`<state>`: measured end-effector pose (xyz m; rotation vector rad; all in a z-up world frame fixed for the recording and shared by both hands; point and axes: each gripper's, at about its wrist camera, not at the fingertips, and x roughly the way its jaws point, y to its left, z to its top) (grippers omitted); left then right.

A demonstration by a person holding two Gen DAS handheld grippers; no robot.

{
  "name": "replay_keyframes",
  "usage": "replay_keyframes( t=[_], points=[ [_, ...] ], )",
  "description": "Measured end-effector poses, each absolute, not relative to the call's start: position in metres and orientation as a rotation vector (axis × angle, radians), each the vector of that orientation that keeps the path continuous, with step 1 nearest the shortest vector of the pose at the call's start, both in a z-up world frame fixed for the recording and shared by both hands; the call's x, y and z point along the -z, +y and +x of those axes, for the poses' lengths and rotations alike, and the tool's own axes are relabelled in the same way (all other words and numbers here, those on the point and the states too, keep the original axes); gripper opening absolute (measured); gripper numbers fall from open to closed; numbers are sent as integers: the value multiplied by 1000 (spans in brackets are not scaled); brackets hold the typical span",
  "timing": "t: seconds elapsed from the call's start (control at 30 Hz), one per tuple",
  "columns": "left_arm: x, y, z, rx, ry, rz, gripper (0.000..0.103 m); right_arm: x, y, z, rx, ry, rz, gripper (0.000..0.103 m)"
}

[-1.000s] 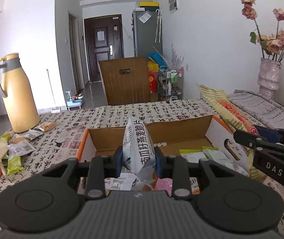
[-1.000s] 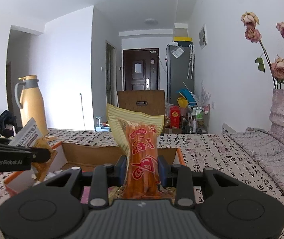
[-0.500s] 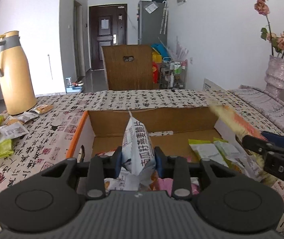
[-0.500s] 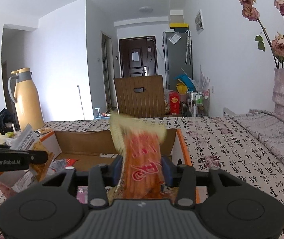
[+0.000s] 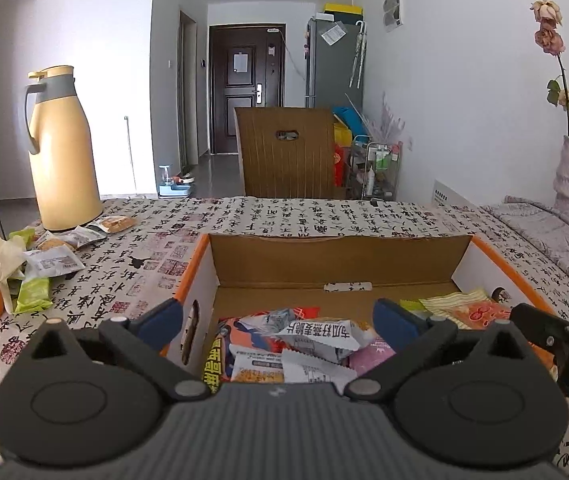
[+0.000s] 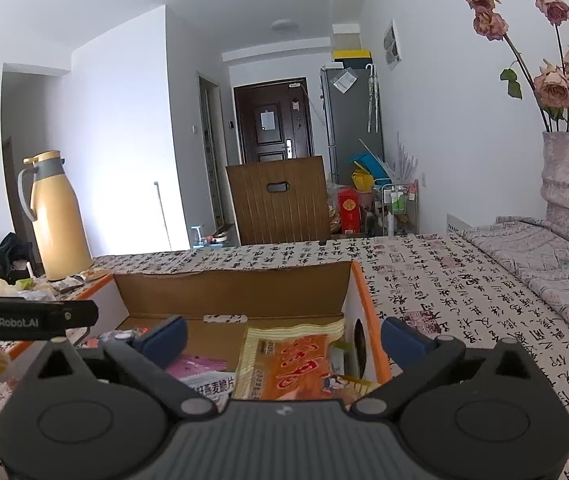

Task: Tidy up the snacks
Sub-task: 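Open both grippers to drop the packets into the box, then move both tools back over the remaining snack packets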

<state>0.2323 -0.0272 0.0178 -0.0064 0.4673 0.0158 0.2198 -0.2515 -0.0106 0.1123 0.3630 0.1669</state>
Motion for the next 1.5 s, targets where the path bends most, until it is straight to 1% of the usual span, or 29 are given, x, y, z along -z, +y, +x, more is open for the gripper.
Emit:
replay_keyframes(
  t=[0.27, 0.47, 0.97, 1.5],
  points=[
    [-20, -30, 229, -16, 460, -1, 103, 9, -252, 220, -154, 360, 108, 103],
    [-30, -30, 222, -23, 442, 3, 103, -3, -256, 217, -132, 344, 116, 103],
    [-55, -22, 174, -21, 411, -6, 103, -26, -256, 173, -131, 313, 112, 103],
    [-43, -7, 119, -17, 457, -23, 103, -17, -249, 117, -157, 367, 113, 103]
  ],
)
